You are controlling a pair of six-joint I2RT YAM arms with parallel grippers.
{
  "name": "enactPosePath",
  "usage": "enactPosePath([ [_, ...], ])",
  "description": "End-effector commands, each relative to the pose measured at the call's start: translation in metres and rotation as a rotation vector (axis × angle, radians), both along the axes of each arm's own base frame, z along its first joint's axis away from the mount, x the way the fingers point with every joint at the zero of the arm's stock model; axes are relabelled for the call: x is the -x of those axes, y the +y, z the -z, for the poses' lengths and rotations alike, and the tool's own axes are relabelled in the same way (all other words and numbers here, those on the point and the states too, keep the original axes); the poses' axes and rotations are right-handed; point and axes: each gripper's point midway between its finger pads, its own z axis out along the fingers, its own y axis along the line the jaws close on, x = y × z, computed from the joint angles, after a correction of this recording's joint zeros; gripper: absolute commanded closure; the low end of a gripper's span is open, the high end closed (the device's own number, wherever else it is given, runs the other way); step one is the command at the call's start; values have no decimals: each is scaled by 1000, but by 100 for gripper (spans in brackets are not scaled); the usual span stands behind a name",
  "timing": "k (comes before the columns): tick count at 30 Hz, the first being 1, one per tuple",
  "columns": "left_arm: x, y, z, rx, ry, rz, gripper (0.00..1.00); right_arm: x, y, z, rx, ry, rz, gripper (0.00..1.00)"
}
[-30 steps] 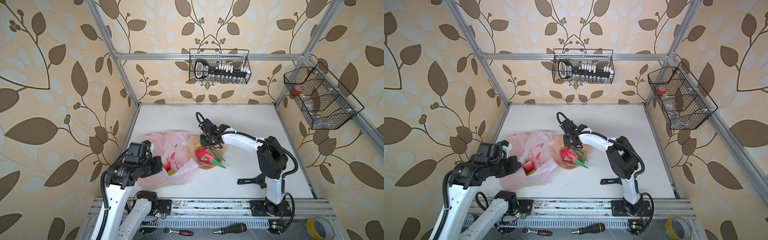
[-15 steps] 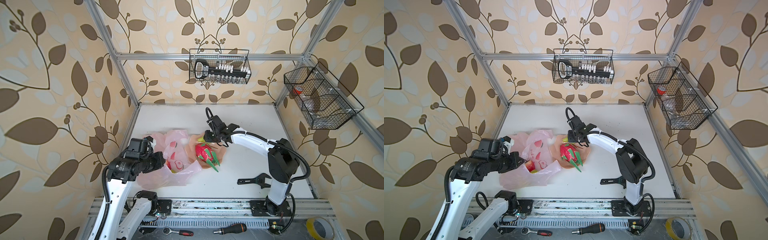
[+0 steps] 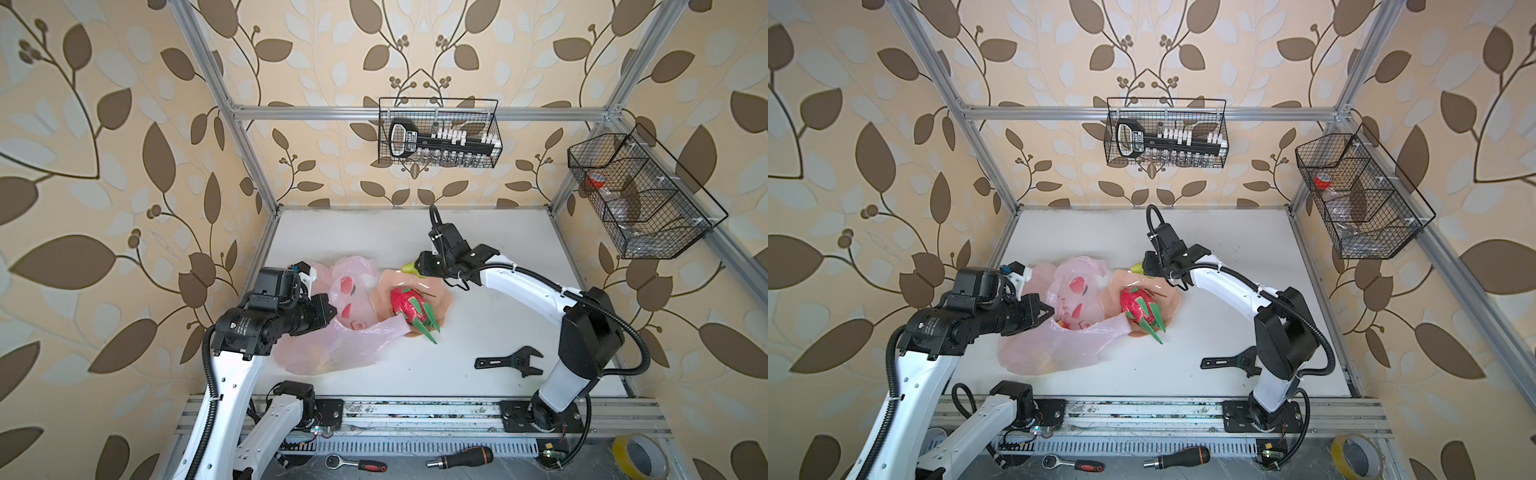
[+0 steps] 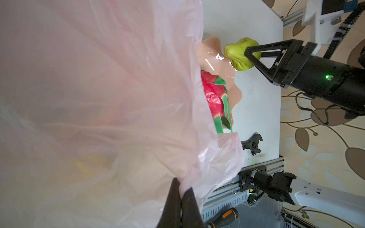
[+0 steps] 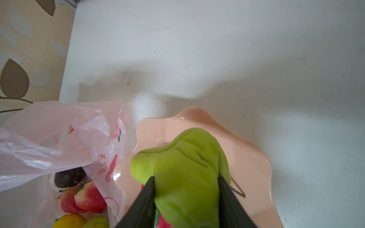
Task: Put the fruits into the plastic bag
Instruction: 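Lift the green fruit with the right gripper and carry it toward the bag, then lower the green fruit into the bag mouth and open the right gripper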
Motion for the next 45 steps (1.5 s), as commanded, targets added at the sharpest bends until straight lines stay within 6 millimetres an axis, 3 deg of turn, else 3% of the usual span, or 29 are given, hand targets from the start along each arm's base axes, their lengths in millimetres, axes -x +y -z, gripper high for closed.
enactPosePath([
  [1,-5,-8,-19,28,-65,45,100,8,0,-14,-58,-13,1,64],
  [5,-6,-8,-18,25,-62,44,100,22,3,-23,-160,-10,10,63],
  [9,-6,-8,-17,24,-59,44,100,40,4,-16,-224,20,16,64],
  [16,-8,-8,-16,22,-57,43,100,54,22,-19,-331,46,-20,64],
  [33,-4,-3,-15,-1,-55,26,100,89,123,-14,-537,175,-187,64],
  [45,-4,-3,-16,-2,-53,25,100,130,216,-2,-618,335,-342,65],
])
